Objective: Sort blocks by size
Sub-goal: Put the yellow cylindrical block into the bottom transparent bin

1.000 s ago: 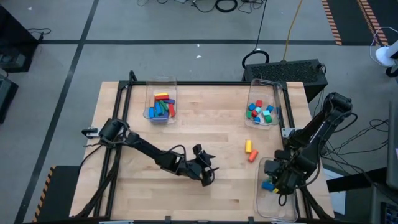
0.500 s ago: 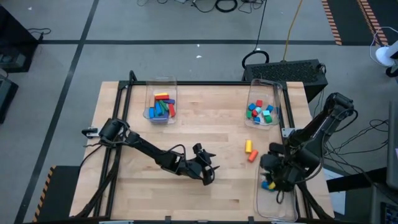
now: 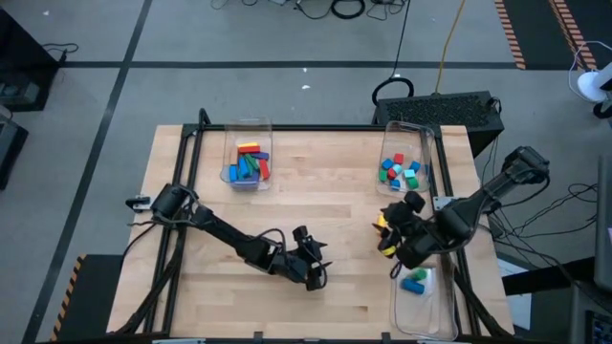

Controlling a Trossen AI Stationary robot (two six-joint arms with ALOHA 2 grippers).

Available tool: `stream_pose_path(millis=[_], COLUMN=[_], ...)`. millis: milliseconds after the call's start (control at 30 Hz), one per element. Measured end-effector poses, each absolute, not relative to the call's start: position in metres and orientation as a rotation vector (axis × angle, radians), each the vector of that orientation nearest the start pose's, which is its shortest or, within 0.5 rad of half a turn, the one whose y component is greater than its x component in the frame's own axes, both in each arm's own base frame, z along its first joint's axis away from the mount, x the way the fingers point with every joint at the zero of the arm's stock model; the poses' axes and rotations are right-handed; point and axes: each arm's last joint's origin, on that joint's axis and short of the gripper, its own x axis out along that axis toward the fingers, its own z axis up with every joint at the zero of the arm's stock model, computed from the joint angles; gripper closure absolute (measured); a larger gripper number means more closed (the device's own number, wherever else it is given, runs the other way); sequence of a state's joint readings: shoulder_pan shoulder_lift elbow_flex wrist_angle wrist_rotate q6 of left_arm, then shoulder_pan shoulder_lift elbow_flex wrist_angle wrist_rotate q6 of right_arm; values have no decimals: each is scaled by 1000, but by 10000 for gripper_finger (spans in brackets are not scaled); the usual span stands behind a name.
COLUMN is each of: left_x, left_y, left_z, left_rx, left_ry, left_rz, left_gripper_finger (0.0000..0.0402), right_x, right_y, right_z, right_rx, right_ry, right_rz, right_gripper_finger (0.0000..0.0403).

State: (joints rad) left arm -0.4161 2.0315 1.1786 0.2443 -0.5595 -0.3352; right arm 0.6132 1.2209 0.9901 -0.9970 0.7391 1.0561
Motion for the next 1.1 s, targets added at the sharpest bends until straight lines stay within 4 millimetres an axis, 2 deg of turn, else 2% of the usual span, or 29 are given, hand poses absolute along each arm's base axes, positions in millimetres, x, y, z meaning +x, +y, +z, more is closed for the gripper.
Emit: stream_pose_path(millis=[100, 200, 267, 333, 433, 567, 700, 900, 1100], left_x=[388, 394, 408, 422, 437, 450, 462, 483, 501], left_y=[-157, -153, -141, -124, -104, -96, -89, -71, -47], left_z=[137, 128, 121, 115, 98, 87, 90, 118, 139], left_rx=[-21, 16, -58, -203, -300, -316, -318, -312, -309], left_ry=[536, 528, 518, 504, 502, 502, 472, 342, 348], left_rz=[225, 189, 62, -12, 13, 21, 61, 226, 328], left_gripper_finger=[143, 143, 143, 143, 143, 143, 143, 143, 143], right_x=[193, 198, 201, 201, 199, 193, 188, 187, 187], right_y=[102, 101, 103, 105, 105, 108, 106, 105, 105], right_z=[272, 275, 275, 274, 272, 270, 269, 268, 268], right_rx=[231, 245, 236, 233, 231, 219, 189, 199, 230], right_ry=[720, 675, 659, 689, 741, 771, 802, 807, 797], right_rz=[-562, -556, -541, -513, -484, -486, -507, -526, -538], right_gripper_finger=[192, 192, 192, 192, 193, 193, 193, 193, 193])
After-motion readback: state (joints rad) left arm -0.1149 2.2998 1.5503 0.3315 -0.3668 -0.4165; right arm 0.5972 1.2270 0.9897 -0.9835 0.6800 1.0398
